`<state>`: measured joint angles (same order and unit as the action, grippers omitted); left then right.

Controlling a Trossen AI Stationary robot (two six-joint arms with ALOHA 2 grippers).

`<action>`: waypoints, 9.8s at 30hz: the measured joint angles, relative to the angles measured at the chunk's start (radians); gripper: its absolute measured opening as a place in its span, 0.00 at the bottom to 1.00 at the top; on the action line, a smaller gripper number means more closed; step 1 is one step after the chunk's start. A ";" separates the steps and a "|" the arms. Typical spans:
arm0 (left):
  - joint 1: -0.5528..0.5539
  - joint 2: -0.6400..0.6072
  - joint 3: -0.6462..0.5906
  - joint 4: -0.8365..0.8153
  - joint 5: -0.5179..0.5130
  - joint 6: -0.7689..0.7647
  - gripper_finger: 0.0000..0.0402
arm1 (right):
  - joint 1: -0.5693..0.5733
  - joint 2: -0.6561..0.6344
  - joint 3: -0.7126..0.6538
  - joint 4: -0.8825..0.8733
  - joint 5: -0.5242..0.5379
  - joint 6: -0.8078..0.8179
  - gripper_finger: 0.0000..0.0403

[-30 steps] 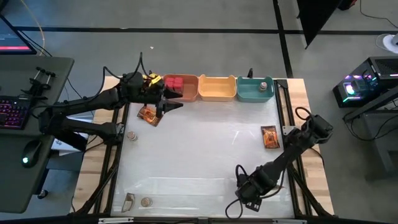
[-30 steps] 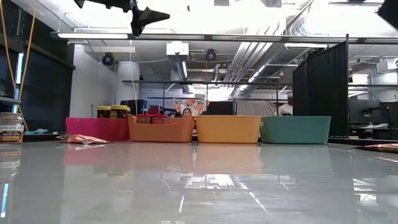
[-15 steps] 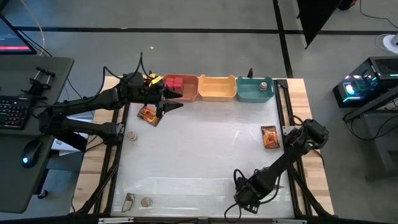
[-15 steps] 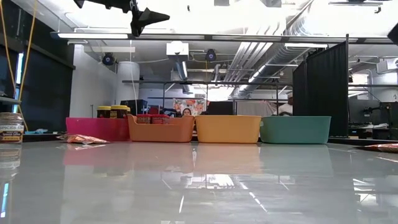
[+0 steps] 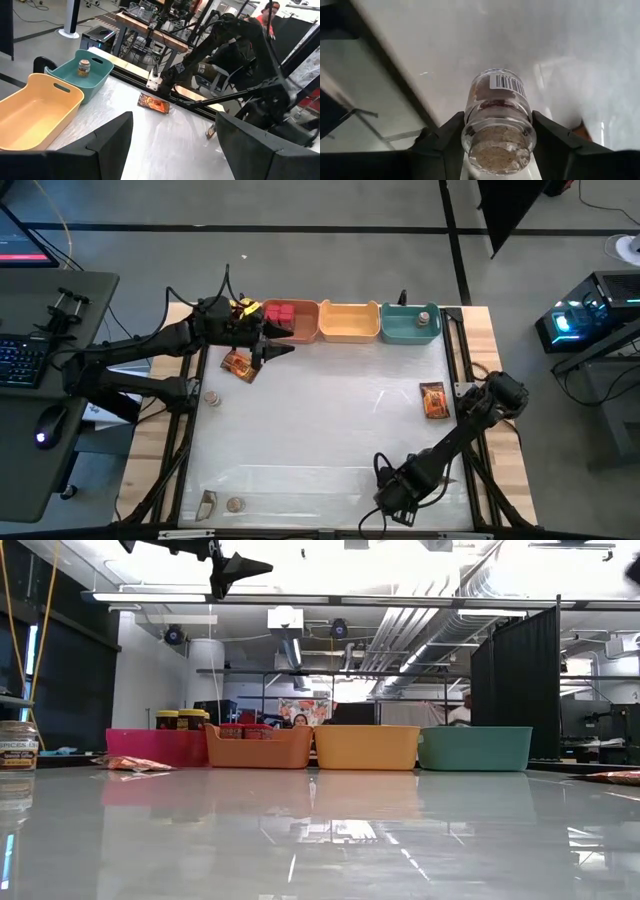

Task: Sort spices by type
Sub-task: Put the bottom right brown seasoning bottle into the blue bin, then put the top left brown seasoning bottle into the blue bin

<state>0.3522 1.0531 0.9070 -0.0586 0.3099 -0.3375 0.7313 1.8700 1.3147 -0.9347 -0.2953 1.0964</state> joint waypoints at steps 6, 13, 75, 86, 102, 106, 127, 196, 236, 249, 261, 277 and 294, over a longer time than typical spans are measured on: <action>0.010 0.000 0.000 0.000 0.000 0.000 0.67 | -0.083 -0.050 0.193 -0.202 0.067 -0.157 0.45; 0.006 0.000 0.000 -0.020 0.000 0.037 0.67 | -0.399 -0.063 0.503 -0.569 0.391 -0.392 0.45; 0.282 0.000 0.000 0.023 -0.038 0.113 0.67 | -1.825 -0.157 -0.141 -0.095 0.351 -0.553 0.52; 0.282 0.000 0.000 0.021 -0.038 0.104 0.67 | -1.857 -0.137 -0.113 -0.084 0.317 -0.567 0.46; 0.281 0.000 0.000 0.018 -0.039 0.104 0.67 | -1.864 -0.137 -0.041 -0.176 0.319 -0.599 0.47; 0.281 0.000 0.000 0.010 -0.023 0.104 0.67 | -1.864 -0.137 -0.041 -0.176 0.330 -0.599 0.47; 0.281 0.000 0.000 -0.072 0.002 0.104 0.67 | -1.824 -0.086 -0.040 -0.167 0.430 -0.580 0.47; 0.005 -0.174 0.000 -1.315 -0.265 -0.358 0.58 | -1.542 -0.255 0.105 0.379 0.223 -0.576 0.45; -0.074 0.253 -0.142 -1.336 -0.274 0.046 0.00 | -1.483 -0.241 0.104 0.393 0.118 -0.653 0.00; -0.074 0.330 -0.136 -1.299 -0.251 0.064 0.00 | -1.483 -0.241 0.103 0.394 0.065 -0.627 0.00; -0.023 0.454 0.023 -0.827 -0.228 0.233 0.00 | -1.483 -0.299 0.103 0.437 -0.054 -0.577 0.00; -0.047 0.943 0.535 -0.354 -0.092 0.296 0.00 | -1.481 -0.392 0.103 0.500 -0.058 -0.577 0.00; 0.118 0.438 0.518 -0.649 -0.092 0.221 0.00 | -1.368 -0.426 0.103 0.596 -0.188 -0.602 0.15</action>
<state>0.4697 1.4913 1.4249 -0.7076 0.2178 -0.1166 -0.6369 1.4438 1.4181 -0.3386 -0.4831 0.4943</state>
